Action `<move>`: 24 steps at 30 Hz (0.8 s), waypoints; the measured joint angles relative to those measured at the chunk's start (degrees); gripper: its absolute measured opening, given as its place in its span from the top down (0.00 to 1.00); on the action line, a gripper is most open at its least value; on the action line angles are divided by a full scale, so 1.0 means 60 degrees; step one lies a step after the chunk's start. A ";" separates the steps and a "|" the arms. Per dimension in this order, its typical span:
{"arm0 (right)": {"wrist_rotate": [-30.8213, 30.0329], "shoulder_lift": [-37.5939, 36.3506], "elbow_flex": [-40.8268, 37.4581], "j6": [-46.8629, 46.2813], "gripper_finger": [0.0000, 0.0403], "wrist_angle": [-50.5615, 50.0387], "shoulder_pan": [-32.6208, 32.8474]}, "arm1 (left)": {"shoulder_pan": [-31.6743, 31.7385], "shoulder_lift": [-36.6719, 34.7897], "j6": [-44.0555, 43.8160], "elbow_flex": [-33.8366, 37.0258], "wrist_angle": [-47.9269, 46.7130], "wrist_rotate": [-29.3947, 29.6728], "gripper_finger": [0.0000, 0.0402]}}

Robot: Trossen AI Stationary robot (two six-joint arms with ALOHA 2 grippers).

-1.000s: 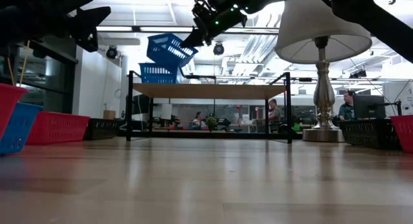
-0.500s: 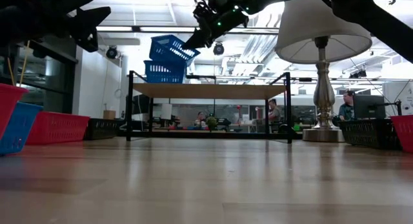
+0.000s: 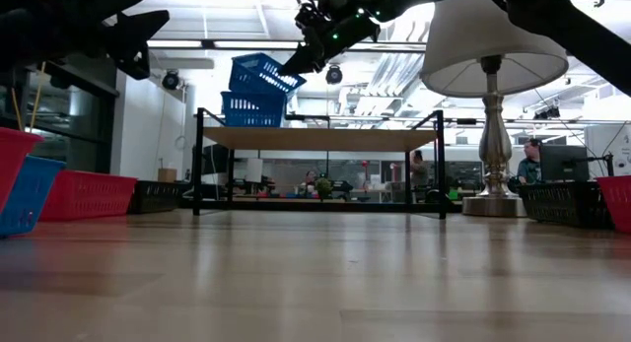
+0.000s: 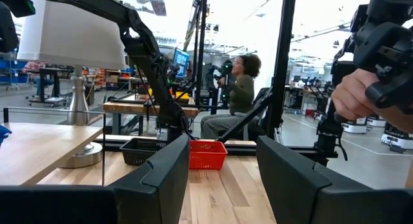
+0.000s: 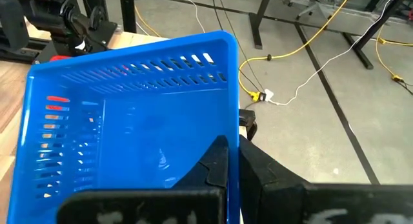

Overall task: Stack baskets on shelf by color
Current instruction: Stack the top blue bin on top of the blue bin on the shelf

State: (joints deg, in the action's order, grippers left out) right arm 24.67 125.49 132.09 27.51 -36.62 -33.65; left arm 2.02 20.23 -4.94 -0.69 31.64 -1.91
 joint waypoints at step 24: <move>0.0198 -0.0707 0.0379 -0.0739 0.51 -0.1309 0.0166 | 0.0002 0.0002 0.0020 0.0000 -0.0018 0.0000 0.58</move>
State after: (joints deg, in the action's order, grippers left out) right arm 25.85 121.25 134.37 23.07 -44.47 -32.66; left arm 2.03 20.24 -4.82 -0.69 31.53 -1.91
